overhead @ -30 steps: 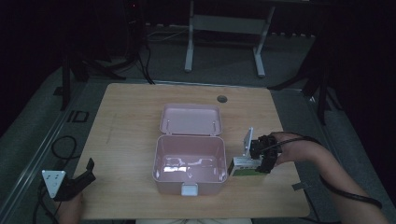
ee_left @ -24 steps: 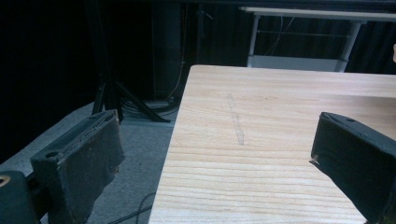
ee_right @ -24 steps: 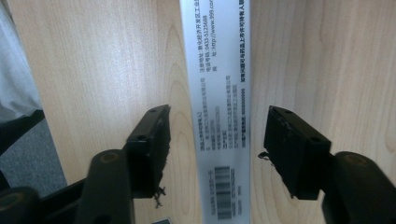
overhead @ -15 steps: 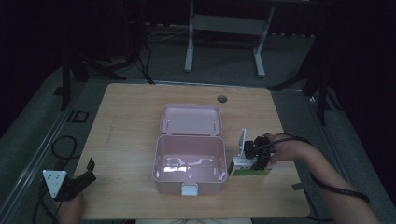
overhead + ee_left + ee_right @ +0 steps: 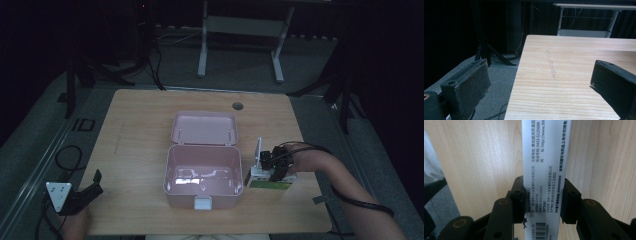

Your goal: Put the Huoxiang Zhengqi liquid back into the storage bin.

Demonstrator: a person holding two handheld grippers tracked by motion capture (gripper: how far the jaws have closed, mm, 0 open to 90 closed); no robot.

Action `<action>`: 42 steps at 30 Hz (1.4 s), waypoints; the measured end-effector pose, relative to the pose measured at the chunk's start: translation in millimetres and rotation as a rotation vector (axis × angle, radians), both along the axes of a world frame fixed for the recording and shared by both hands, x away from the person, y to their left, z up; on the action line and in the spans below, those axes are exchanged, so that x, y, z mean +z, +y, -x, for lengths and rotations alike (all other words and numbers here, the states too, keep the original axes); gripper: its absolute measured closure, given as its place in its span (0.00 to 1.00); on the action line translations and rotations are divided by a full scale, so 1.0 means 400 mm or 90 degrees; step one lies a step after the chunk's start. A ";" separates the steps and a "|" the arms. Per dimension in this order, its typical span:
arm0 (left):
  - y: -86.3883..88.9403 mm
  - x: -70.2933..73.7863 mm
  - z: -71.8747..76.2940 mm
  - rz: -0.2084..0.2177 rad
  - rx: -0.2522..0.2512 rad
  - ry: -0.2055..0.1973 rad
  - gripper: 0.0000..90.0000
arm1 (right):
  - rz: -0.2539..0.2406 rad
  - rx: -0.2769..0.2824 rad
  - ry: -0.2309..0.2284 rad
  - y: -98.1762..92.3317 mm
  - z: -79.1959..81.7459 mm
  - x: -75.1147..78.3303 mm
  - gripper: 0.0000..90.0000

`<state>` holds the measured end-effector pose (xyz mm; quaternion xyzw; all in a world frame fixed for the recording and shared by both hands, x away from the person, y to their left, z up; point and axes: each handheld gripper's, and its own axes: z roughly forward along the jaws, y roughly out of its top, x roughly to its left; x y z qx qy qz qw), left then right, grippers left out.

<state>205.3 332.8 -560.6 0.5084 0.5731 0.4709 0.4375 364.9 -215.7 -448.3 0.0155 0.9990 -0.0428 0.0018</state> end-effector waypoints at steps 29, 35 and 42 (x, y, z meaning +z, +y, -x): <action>0.000 0.000 0.000 0.001 0.003 0.000 0.03 | 0.017 -0.037 0.001 -0.001 0.068 0.229 0.69; -0.001 0.000 -0.001 -0.003 0.002 0.003 0.03 | 0.017 -0.043 -0.010 0.007 0.075 0.275 0.69; -0.002 0.000 0.000 -0.006 0.001 0.004 0.03 | 0.017 -0.033 -0.010 0.035 0.089 0.332 0.69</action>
